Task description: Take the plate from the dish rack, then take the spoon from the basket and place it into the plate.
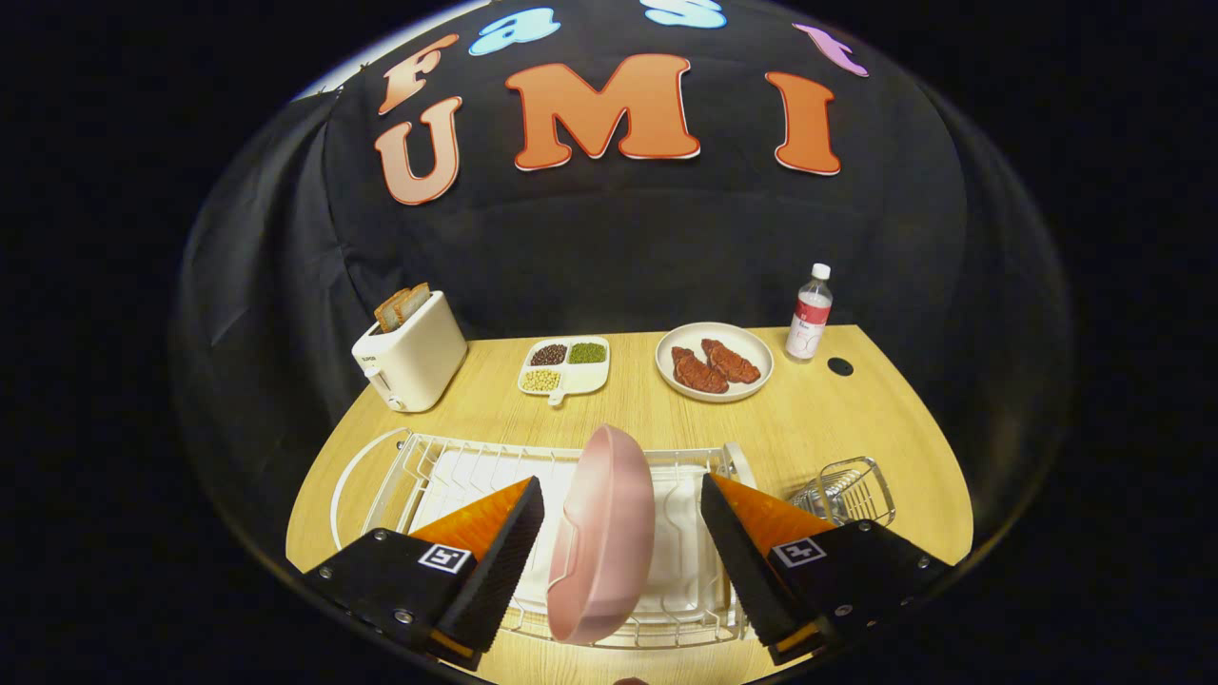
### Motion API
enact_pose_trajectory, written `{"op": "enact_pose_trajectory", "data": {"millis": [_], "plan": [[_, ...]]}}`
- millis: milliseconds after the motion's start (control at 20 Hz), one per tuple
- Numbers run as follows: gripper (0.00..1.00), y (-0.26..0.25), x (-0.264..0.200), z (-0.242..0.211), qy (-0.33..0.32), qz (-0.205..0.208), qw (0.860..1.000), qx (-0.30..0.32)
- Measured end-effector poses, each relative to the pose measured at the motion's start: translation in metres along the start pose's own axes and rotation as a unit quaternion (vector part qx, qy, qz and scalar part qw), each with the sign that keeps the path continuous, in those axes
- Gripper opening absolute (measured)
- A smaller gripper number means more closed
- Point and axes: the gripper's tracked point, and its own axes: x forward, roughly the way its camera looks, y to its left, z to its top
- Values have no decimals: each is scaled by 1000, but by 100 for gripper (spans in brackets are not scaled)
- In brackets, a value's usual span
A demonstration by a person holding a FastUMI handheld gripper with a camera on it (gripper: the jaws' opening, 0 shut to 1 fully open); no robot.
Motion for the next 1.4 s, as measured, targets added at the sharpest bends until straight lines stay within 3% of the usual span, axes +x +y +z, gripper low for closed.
{"op": "enact_pose_trajectory", "data": {"millis": [150, 250, 450, 500, 550, 750, 1400], "plan": [[98, -4, 15, -12, 30, -15, 999, 3], [87, -3, 24, -19, 47, -21, 999, 8], [53, -4, 35, -28, 66, -38, 997, 22], [37, -8, 34, -26, 65, -50, 996, 21], [34, -9, 35, -26, 64, -60, 996, 18], [28, -19, 28, -21, 58, -100, 993, 13], [27, -29, 20, -6, 48, -126, 991, 12]]}}
